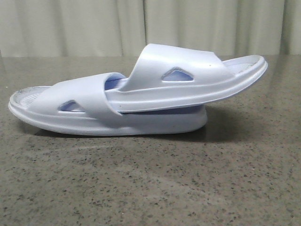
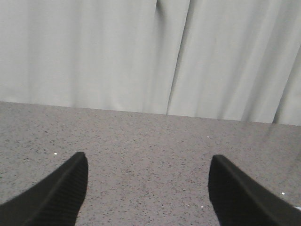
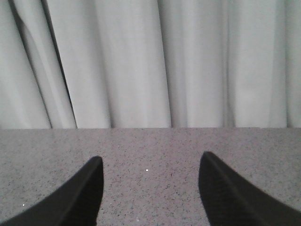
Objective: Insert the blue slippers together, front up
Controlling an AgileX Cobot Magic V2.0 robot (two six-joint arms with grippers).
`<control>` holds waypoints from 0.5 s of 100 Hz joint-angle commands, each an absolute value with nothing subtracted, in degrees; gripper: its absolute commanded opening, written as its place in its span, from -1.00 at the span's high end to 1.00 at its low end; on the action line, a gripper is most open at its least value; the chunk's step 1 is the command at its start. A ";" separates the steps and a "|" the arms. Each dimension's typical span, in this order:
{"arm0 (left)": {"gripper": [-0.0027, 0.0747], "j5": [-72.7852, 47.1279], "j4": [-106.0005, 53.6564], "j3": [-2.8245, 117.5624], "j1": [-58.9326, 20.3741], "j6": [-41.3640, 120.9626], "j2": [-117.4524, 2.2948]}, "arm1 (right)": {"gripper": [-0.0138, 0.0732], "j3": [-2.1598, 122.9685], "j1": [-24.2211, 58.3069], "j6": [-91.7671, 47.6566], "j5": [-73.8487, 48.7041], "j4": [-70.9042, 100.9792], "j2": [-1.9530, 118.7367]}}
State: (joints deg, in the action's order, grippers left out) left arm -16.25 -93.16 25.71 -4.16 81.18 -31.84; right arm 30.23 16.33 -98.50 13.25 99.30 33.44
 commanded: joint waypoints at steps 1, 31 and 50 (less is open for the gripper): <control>-0.30 -14.45 -93.26 25.00 -4.54 81.20 -28.64 | -0.19 29.59 16.19 -100.05 11.10 97.12 31.08; -0.30 -9.05 -89.46 15.09 -4.54 81.20 -21.48 | -0.19 22.24 16.19 -100.05 9.68 96.59 17.99; -0.30 -8.96 -89.46 13.73 -4.54 81.20 -21.20 | -0.19 18.69 16.19 -100.05 10.17 96.59 13.40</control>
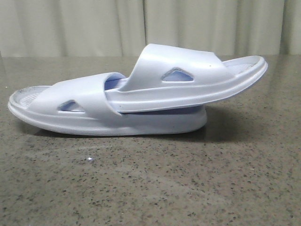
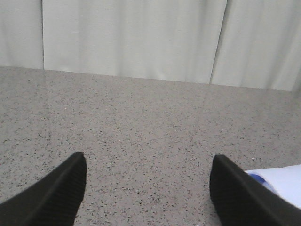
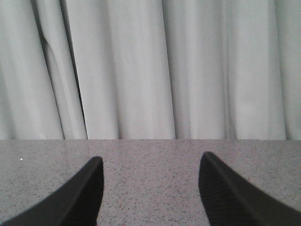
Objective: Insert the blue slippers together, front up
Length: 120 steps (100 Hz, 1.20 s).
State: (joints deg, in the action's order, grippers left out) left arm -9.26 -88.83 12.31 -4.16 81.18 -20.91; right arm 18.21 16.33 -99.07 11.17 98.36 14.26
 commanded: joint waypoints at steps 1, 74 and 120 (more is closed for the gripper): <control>-0.30 -8.96 -89.46 13.73 -4.54 81.20 -21.20 | -0.19 18.37 16.19 -100.05 10.17 96.59 13.40; 0.89 -9.09 -89.56 13.73 -4.54 81.20 -21.20 | 0.93 17.86 16.19 -100.05 11.14 96.80 13.50; 0.89 -9.09 -89.56 13.73 -4.54 81.20 -21.20 | 0.93 17.86 16.19 -100.05 11.11 97.02 13.50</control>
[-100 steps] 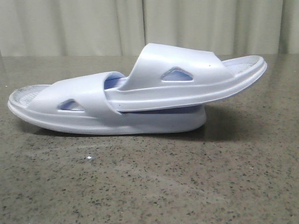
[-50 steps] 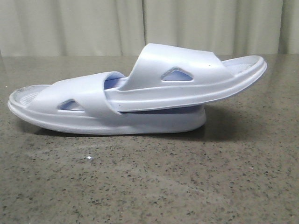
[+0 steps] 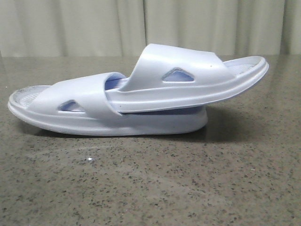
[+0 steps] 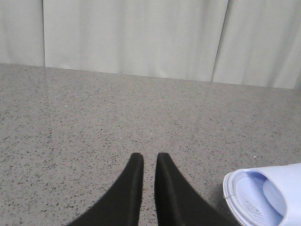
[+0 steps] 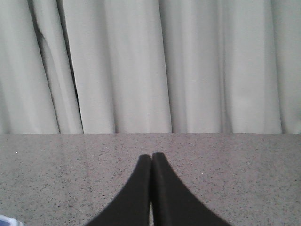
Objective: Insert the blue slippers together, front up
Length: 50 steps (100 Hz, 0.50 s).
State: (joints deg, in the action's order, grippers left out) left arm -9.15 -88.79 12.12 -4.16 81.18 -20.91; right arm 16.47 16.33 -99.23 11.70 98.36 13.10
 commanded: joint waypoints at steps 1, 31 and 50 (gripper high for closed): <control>0.89 -9.09 -89.56 13.73 -4.54 81.20 -21.20 | 0.93 17.86 16.19 -100.05 11.11 97.02 13.50; 0.89 -9.18 -89.56 13.73 -4.68 81.20 -21.20 | 0.93 17.86 16.19 -100.05 11.21 97.02 13.50; 0.89 -8.97 -89.56 12.86 -4.68 81.20 -21.20 | 0.93 17.86 16.19 -100.05 11.21 97.02 13.50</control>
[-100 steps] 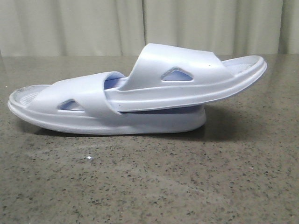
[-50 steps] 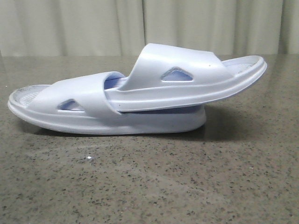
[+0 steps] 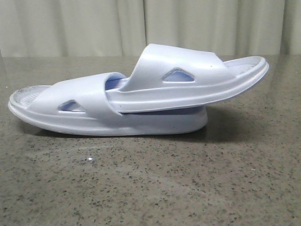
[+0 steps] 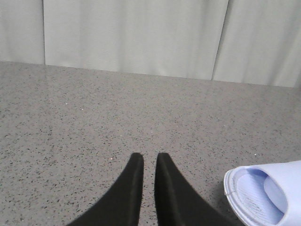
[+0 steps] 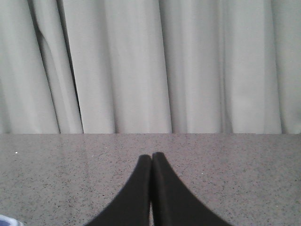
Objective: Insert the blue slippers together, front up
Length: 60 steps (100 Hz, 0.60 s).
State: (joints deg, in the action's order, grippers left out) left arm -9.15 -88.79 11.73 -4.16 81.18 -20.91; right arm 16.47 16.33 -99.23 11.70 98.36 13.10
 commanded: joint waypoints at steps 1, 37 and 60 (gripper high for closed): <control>0.89 -8.83 -89.56 12.75 -4.68 81.20 -21.20 | 0.93 17.86 16.19 -100.05 11.21 97.02 13.50; 0.89 -7.18 -68.24 12.43 -4.68 70.33 -14.50 | 0.93 17.86 16.19 -100.05 11.21 97.02 13.50; 0.89 -9.31 -24.51 12.04 -4.68 26.62 -7.15 | 0.93 17.86 16.19 -100.05 11.21 97.02 13.50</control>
